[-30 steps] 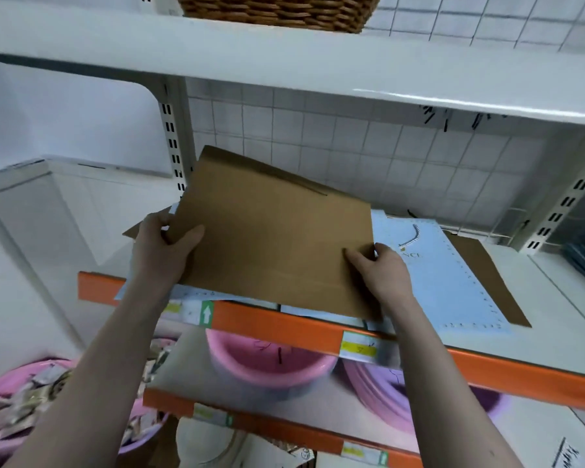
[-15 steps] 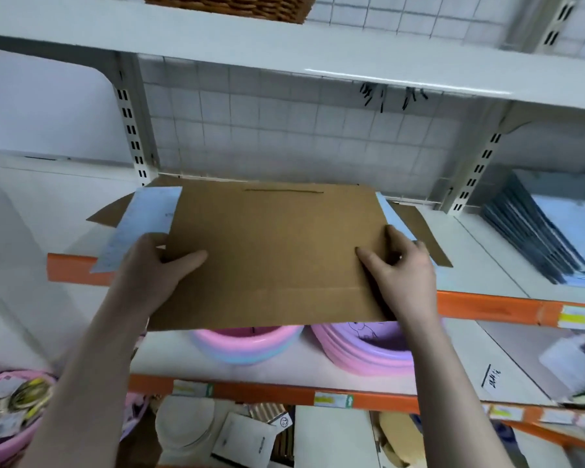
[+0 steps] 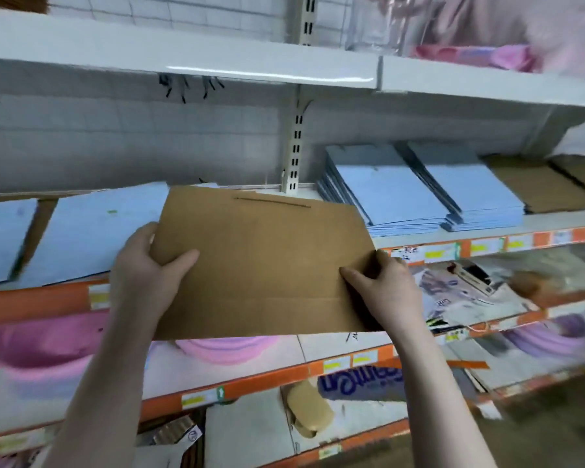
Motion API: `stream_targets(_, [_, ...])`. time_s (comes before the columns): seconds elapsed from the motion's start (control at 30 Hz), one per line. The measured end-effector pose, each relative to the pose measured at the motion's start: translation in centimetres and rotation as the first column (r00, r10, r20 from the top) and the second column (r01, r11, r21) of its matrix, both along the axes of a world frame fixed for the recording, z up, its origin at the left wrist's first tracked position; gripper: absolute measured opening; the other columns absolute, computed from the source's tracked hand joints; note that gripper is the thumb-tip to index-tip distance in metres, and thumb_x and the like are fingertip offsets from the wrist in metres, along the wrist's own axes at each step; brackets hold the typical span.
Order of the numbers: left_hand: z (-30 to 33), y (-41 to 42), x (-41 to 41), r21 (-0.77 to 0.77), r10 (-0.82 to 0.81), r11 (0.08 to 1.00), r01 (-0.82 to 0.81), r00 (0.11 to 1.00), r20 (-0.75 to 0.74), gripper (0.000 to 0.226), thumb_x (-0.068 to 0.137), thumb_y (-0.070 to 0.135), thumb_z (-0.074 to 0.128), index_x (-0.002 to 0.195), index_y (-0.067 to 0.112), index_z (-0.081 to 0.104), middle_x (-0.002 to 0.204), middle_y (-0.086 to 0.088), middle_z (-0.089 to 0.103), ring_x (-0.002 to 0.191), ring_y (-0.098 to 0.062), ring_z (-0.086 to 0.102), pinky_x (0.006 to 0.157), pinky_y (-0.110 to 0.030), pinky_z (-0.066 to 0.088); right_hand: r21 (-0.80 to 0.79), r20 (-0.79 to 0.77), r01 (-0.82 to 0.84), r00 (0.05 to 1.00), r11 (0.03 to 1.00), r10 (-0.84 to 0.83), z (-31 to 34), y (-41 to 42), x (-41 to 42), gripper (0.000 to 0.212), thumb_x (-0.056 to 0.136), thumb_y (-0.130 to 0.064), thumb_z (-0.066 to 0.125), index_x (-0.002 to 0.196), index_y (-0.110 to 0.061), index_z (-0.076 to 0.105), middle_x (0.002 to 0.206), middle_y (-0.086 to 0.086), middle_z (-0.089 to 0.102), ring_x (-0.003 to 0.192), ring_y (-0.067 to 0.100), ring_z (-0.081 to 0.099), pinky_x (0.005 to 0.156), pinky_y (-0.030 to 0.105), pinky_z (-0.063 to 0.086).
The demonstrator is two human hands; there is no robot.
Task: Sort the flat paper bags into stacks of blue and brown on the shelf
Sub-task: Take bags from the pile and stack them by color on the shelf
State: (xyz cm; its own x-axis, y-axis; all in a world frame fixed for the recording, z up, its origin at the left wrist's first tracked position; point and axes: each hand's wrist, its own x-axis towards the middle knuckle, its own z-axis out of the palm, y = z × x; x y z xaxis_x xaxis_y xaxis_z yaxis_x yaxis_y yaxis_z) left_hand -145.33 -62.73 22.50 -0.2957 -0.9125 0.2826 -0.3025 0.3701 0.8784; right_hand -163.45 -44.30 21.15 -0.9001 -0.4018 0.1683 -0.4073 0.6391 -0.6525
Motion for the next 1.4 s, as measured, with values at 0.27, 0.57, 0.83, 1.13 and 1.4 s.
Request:
stream_targets(0.27, [-0.1, 11.5, -13.7, -0.036, -0.132, 0.99, 0.137, 0.985, 0.109, 0.064, 0.076, 0.034, 0.074, 0.131, 0.014, 0.049, 0.127, -0.014, 0.055, 0.116, -0.032, 0.051, 0.098, -0.04, 0.041, -0.034, -0.119, 0.123, 0.985, 0.992, -0.126, 1.2, 13.7, -11.6, 0.045, 0.084, -0.039, 0.064, 0.11, -0.004, 0.054, 0.116, 0.015, 0.054, 0.109, 0.033, 0.049, 0.086, 0.037, 0.038])
stream_targets(0.57, [1.7, 19.1, -26.6, -0.166, -0.149, 0.964, 0.207, 0.939, 0.309, 0.058, 0.079, 0.04, 0.067, 0.124, 0.009, 0.047, 0.117, -0.022, 0.048, 0.111, -0.037, 0.047, 0.091, -0.042, 0.039, -0.096, -0.171, 0.23, 0.955, 0.968, -0.244, -0.4, 21.6, -21.6, 0.037, 0.084, -0.039, 0.063, 0.096, -0.006, 0.055, 0.104, 0.015, 0.055, 0.1, 0.035, 0.05, 0.082, 0.039, 0.04])
stream_targets(0.83, [1.8, 22.7, -40.9, -0.222, -0.153, 0.944, 0.246, 0.917, 0.367, 0.078, 0.081, 0.049, 0.062, 0.14, 0.007, 0.033, 0.125, -0.025, 0.041, 0.117, -0.043, 0.042, 0.095, -0.049, 0.037, 0.032, -0.289, 0.367, 0.894, 0.93, -0.343, -0.5, 24.6, -34.2, 0.048, 0.09, -0.048, 0.048, 0.115, -0.008, 0.052, 0.118, 0.014, 0.052, 0.107, 0.033, 0.044, 0.09, 0.037, 0.032])
stream_targets(1.13, [2.9, 25.4, -54.9, -0.198, -0.18, 0.943, 0.266, 0.912, 0.369, 0.074, 0.083, 0.046, 0.062, 0.14, 0.008, 0.033, 0.126, -0.029, 0.04, 0.119, -0.046, 0.041, 0.095, -0.051, 0.037, 0.085, -0.274, 0.374, 0.9, 0.924, -0.339, 0.8, 27.4, -48.4, 0.046, 0.09, -0.05, 0.045, 0.115, -0.011, 0.053, 0.118, 0.012, 0.052, 0.109, 0.032, 0.044, 0.092, 0.038, 0.036])
stream_targets(1.4, [1.4, 30.5, -64.9, -0.161, -0.095, 0.976, 0.146, 0.953, 0.288, 0.066, 0.083, 0.04, 0.064, 0.135, 0.009, 0.039, 0.108, -0.018, 0.043, 0.108, -0.04, 0.046, 0.085, -0.04, 0.037, 0.097, -0.277, 0.184, 0.949, 0.978, -0.151, 0.4, 30.7, -62.3, 0.054, 0.091, -0.05, 0.048, 0.131, -0.014, 0.051, 0.126, 0.014, 0.052, 0.116, 0.032, 0.044, 0.096, 0.037, 0.035])
